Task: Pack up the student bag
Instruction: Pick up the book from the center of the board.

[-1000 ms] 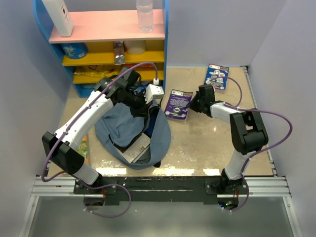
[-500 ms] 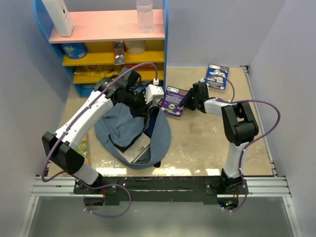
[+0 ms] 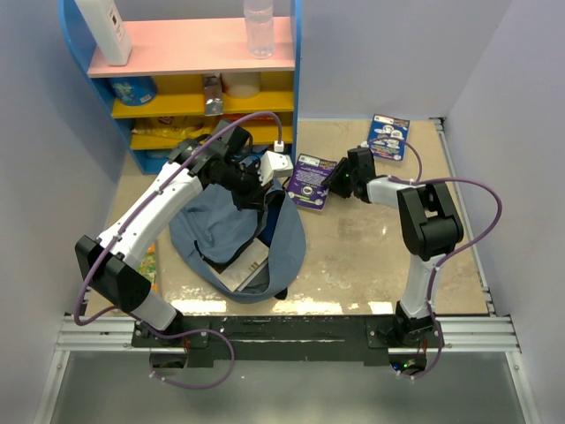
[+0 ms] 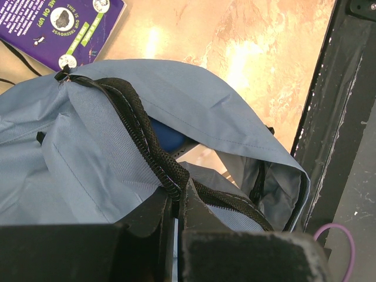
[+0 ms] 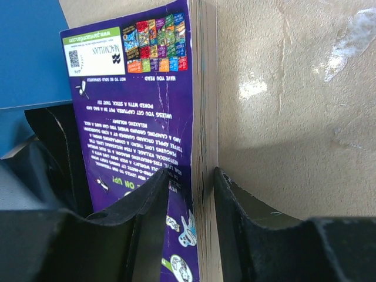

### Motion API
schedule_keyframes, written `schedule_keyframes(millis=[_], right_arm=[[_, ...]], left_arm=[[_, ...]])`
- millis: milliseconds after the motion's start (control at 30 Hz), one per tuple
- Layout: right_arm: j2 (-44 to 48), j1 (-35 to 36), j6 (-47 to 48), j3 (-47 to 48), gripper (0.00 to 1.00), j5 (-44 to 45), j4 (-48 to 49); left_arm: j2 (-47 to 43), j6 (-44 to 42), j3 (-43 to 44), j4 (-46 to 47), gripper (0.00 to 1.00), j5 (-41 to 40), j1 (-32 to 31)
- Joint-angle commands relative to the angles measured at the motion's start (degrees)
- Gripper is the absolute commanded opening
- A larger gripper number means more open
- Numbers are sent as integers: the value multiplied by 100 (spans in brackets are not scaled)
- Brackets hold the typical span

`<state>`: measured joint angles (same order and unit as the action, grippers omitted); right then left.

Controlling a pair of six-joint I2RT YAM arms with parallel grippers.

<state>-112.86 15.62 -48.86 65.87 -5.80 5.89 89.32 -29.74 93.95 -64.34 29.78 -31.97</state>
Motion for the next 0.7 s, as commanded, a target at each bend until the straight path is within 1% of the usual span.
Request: schedule_keyframes(millis=[0, 300, 500, 667], right_arm=[[264, 258, -308, 75, 38, -712, 976], [659, 389, 8, 207, 38, -492, 580], [853, 521, 201, 286, 41, -395, 624], [801, 530, 62, 216, 41, -325, 800]], left_arm=[[-90, -120, 35, 35, 0, 98, -20], [-81, -138, -8, 53, 0, 107, -20], [-81, -120, 18, 70, 0, 116, -20], [-90, -138, -17, 62, 0, 107, -20]])
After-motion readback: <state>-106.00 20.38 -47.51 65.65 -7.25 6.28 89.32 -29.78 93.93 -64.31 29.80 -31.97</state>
